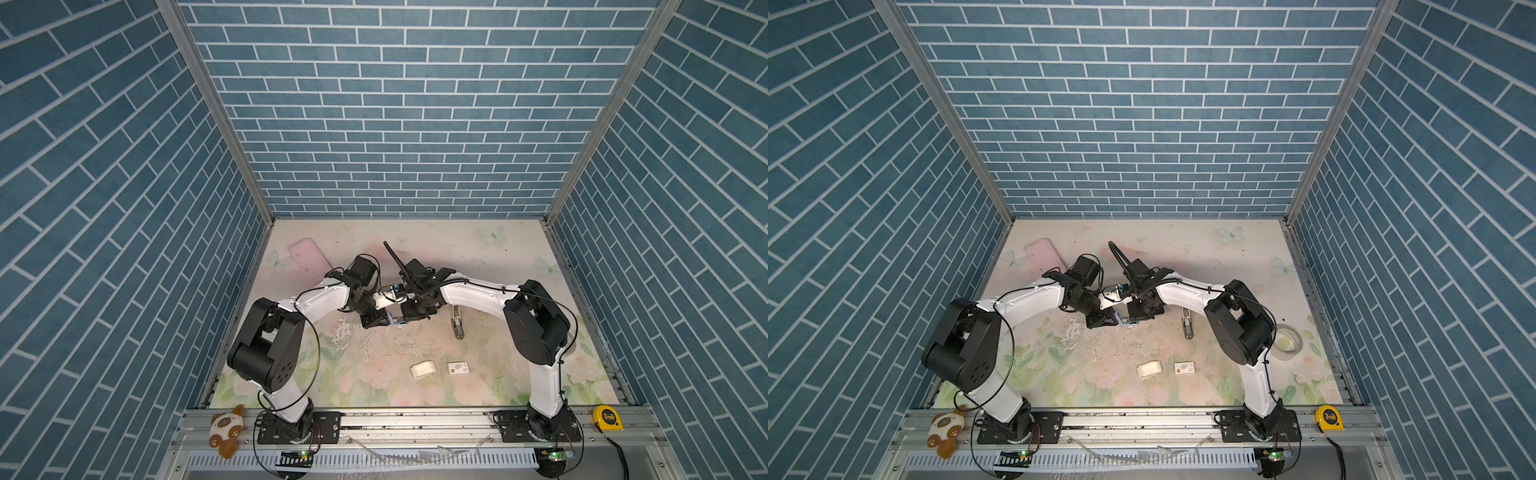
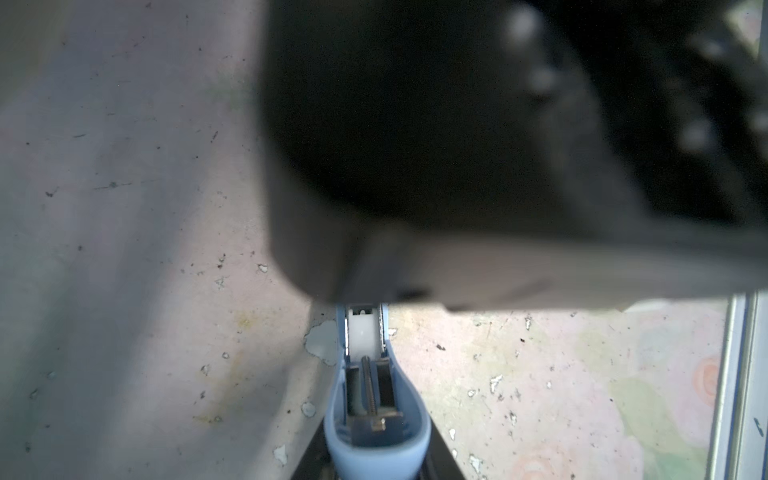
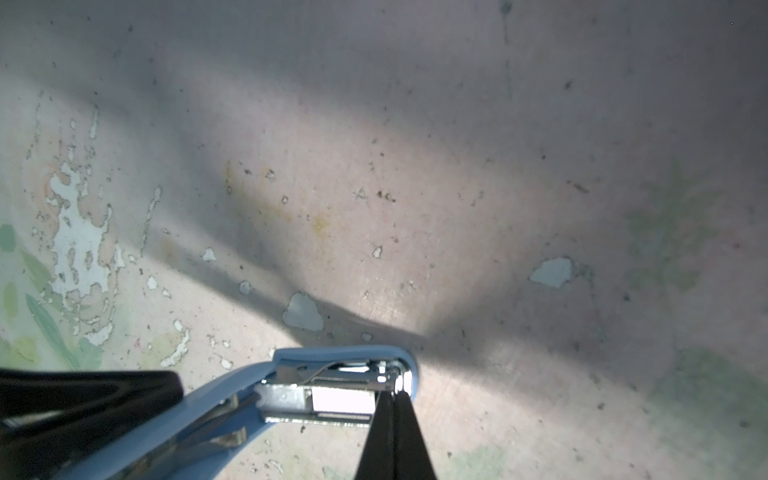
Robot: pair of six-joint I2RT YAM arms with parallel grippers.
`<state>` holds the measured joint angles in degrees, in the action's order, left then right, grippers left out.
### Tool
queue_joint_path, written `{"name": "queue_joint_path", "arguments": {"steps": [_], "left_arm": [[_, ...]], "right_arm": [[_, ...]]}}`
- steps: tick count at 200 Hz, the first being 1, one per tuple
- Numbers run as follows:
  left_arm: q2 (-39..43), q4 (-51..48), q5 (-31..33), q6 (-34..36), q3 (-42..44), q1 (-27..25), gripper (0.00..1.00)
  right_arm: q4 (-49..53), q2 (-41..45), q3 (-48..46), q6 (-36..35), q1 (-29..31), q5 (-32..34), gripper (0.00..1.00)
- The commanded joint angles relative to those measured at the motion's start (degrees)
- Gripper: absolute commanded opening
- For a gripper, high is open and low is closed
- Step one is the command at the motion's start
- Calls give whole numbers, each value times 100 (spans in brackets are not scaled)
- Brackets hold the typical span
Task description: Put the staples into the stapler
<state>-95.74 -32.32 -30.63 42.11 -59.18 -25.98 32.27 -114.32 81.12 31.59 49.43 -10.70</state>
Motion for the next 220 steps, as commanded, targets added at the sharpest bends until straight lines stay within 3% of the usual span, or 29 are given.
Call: {"name": "queue_joint_path", "arguments": {"steps": [1, 182, 220], "left_arm": [[-161, -131, 73, -28, -190, -57, 31], [-472, -365, 275, -105, -446, -189, 30], [-480, -381, 261, -89, -450, -189, 30]], "right_arm": [[148, 67, 222, -127, 84, 31, 0], [172, -150, 224, -13, 128, 173, 0], [143, -107, 169, -5, 128, 190, 5]]}}
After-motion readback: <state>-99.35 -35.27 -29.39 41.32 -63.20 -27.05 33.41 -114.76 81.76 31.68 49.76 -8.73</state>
